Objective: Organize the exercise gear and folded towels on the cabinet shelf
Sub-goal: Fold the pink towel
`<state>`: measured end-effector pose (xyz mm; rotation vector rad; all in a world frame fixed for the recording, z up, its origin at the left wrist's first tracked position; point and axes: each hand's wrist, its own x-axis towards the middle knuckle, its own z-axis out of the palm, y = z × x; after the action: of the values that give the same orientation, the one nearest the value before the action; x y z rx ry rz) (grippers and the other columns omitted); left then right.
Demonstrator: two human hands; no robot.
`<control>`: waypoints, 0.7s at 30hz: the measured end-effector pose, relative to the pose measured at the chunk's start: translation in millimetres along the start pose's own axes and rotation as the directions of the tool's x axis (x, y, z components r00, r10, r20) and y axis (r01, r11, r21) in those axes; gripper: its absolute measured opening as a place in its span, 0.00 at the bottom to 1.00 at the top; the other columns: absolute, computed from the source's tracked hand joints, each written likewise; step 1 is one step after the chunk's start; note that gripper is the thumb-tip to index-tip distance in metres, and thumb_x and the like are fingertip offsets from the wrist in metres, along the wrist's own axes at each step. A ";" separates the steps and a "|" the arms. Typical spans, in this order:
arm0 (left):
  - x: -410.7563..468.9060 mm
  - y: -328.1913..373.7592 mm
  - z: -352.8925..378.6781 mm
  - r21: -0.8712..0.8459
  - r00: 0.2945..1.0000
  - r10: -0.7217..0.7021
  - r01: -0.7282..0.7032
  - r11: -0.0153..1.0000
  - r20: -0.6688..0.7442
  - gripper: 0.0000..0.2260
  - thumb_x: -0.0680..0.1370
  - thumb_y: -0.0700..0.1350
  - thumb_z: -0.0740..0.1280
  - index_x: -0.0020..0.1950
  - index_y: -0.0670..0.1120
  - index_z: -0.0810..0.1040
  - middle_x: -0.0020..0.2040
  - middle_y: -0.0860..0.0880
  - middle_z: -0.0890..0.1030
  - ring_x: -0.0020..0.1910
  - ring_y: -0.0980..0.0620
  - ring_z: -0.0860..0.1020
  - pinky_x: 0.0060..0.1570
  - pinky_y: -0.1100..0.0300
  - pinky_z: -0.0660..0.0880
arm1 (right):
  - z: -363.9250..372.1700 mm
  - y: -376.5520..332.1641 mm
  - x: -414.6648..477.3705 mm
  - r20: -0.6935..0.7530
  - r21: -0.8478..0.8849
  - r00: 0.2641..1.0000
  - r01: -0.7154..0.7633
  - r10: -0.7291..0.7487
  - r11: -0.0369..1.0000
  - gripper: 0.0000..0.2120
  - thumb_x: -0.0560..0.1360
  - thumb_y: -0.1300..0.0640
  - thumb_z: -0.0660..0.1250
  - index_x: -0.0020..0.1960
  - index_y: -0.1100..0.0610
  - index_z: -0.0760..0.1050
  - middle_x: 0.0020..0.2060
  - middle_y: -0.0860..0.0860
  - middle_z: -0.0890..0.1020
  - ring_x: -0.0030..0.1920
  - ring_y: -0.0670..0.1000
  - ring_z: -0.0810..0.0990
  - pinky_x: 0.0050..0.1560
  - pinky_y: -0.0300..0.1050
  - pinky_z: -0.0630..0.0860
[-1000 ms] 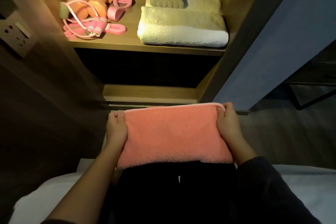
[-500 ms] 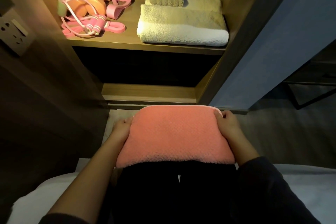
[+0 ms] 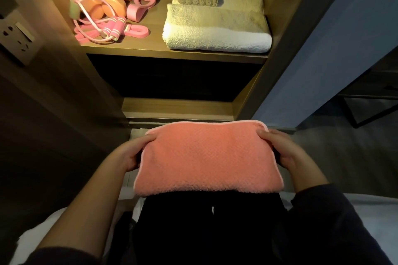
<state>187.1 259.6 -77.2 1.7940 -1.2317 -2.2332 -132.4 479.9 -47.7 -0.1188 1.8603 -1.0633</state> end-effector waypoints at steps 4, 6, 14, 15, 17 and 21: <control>-2.3 0.3 6.3 -0.010 0.983 0.163 -0.164 0.986 -0.081 0.16 0.78 0.52 0.67 0.62 0.44 0.77 0.47 0.43 0.84 0.44 0.46 0.82 0.37 0.54 0.76 | 6.6 0.4 -1.6 -0.052 -0.053 0.994 0.093 -0.096 0.994 0.12 0.79 0.52 0.65 0.59 0.57 0.77 0.50 0.55 0.82 0.50 0.56 0.81 0.43 0.50 0.76; -8.2 3.1 10.8 0.005 0.976 0.181 -0.182 0.983 -0.118 0.17 0.78 0.54 0.66 0.61 0.44 0.77 0.52 0.42 0.82 0.47 0.44 0.81 0.39 0.54 0.75 | 10.9 -1.2 -4.3 -0.068 -0.105 0.990 0.112 -0.120 0.988 0.10 0.80 0.47 0.62 0.54 0.53 0.76 0.47 0.52 0.81 0.48 0.53 0.80 0.40 0.47 0.74; -31.6 19.2 18.0 0.111 0.919 0.371 -0.358 0.927 -0.135 0.12 0.78 0.48 0.68 0.60 0.46 0.77 0.52 0.43 0.82 0.47 0.45 0.82 0.38 0.55 0.76 | 11.8 -0.6 -6.3 -0.179 -0.212 0.935 0.266 -0.305 0.940 0.11 0.82 0.47 0.58 0.60 0.50 0.72 0.51 0.49 0.78 0.49 0.50 0.77 0.40 0.46 0.72; -33.3 20.4 16.0 0.102 0.924 0.361 -0.350 0.931 -0.126 0.12 0.77 0.46 0.70 0.60 0.45 0.77 0.52 0.42 0.83 0.45 0.45 0.82 0.36 0.55 0.77 | 9.8 -0.4 -6.4 -0.168 -0.212 0.938 0.265 -0.302 0.941 0.10 0.82 0.48 0.58 0.59 0.51 0.72 0.51 0.50 0.78 0.48 0.50 0.77 0.39 0.46 0.72; -35.3 21.3 10.3 0.058 0.951 0.295 -0.290 0.955 -0.095 0.14 0.76 0.43 0.71 0.61 0.43 0.78 0.50 0.42 0.83 0.42 0.46 0.83 0.32 0.57 0.78 | 7.3 0.1 -6.0 -0.138 -0.225 0.948 0.252 -0.287 0.941 0.09 0.82 0.50 0.59 0.59 0.51 0.72 0.50 0.52 0.78 0.47 0.52 0.78 0.38 0.46 0.73; -34.5 16.6 11.8 0.126 0.989 0.119 -0.108 0.986 -0.087 0.20 0.77 0.57 0.67 0.57 0.41 0.80 0.46 0.42 0.84 0.42 0.45 0.83 0.34 0.57 0.74 | 8.1 3.2 -3.5 -0.119 -0.197 0.962 0.220 -0.246 0.955 0.06 0.82 0.53 0.58 0.57 0.50 0.72 0.49 0.52 0.78 0.46 0.53 0.79 0.38 0.46 0.73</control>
<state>181.6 270.9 -39.1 1.7951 -1.4400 -2.0305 -123.2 478.6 -49.0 -0.3885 2.1114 -1.0815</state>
